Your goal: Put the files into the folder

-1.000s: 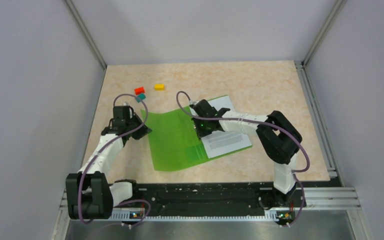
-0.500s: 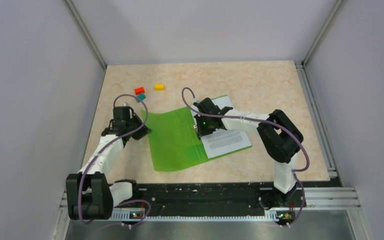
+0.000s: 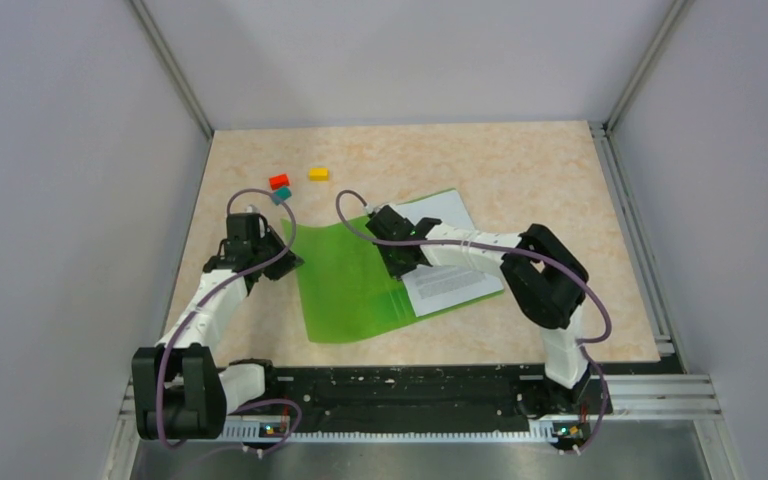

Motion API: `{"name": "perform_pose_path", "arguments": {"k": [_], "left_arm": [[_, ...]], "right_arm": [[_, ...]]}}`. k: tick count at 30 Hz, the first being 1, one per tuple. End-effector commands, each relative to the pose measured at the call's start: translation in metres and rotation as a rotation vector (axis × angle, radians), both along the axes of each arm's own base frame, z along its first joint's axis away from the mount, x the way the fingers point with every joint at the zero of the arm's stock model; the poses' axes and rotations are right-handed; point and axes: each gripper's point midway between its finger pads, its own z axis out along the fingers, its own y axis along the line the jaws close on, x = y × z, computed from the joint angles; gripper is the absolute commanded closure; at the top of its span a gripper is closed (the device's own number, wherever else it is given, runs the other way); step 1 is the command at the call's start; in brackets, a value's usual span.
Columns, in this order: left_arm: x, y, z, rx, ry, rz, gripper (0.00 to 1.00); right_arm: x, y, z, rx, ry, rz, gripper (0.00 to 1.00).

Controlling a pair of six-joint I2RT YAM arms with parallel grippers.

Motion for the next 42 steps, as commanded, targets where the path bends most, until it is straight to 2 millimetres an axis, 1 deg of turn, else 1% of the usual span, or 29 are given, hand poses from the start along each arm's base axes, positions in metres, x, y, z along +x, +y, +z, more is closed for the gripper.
{"name": "perform_pose_path", "arguments": {"k": [1, 7, 9, 12, 16, 20, 24, 28, 30, 35, 38, 42], "left_arm": [[-0.010, -0.025, 0.002, -0.109, 0.018, -0.069, 1.00], [-0.009, -0.027, 0.002, -0.112, 0.017, -0.071, 1.00], [-0.009, -0.027, 0.003, -0.113, 0.016, -0.071, 1.00], [-0.009, -0.028, 0.003, -0.114, 0.014, -0.073, 1.00], [-0.009, -0.028, 0.003, -0.116, 0.013, -0.072, 1.00], [-0.009, -0.028, 0.002, -0.118, 0.015, -0.074, 1.00], [-0.009, -0.029, 0.002, -0.122, 0.011, -0.077, 1.00], [-0.010, -0.030, 0.000, -0.127, 0.016, -0.079, 1.00], [-0.011, -0.030, 0.000, -0.128, 0.018, -0.079, 1.00], [-0.011, -0.031, 0.000, -0.132, 0.015, -0.079, 1.00], [-0.012, -0.030, 0.000, -0.127, 0.013, -0.078, 1.00], [-0.012, -0.029, 0.001, -0.120, 0.010, -0.079, 1.00]], "right_arm": [[-0.048, -0.010, -0.072, -0.168, 0.165, 0.087, 1.00], [-0.056, -0.013, -0.089, -0.209, 0.213, 0.103, 1.00], [-0.057, -0.017, -0.096, -0.252, 0.216, 0.102, 1.00], [-0.066, -0.013, -0.104, -0.261, 0.251, 0.117, 1.00], [-0.077, -0.005, -0.111, -0.216, 0.311, 0.133, 1.00], [-0.091, 0.010, -0.116, -0.127, 0.386, 0.185, 1.00], [-0.098, 0.013, -0.120, -0.099, 0.430, 0.215, 1.00], [-0.102, 0.019, -0.120, -0.018, 0.487, 0.219, 1.00], [-0.102, 0.019, -0.117, 0.022, 0.503, 0.207, 1.00], [-0.090, 0.016, -0.105, 0.070, 0.480, 0.166, 1.00], [-0.081, 0.018, -0.090, 0.102, 0.449, 0.152, 1.00], [-0.072, 0.025, -0.064, 0.135, 0.398, 0.153, 1.00]]}}
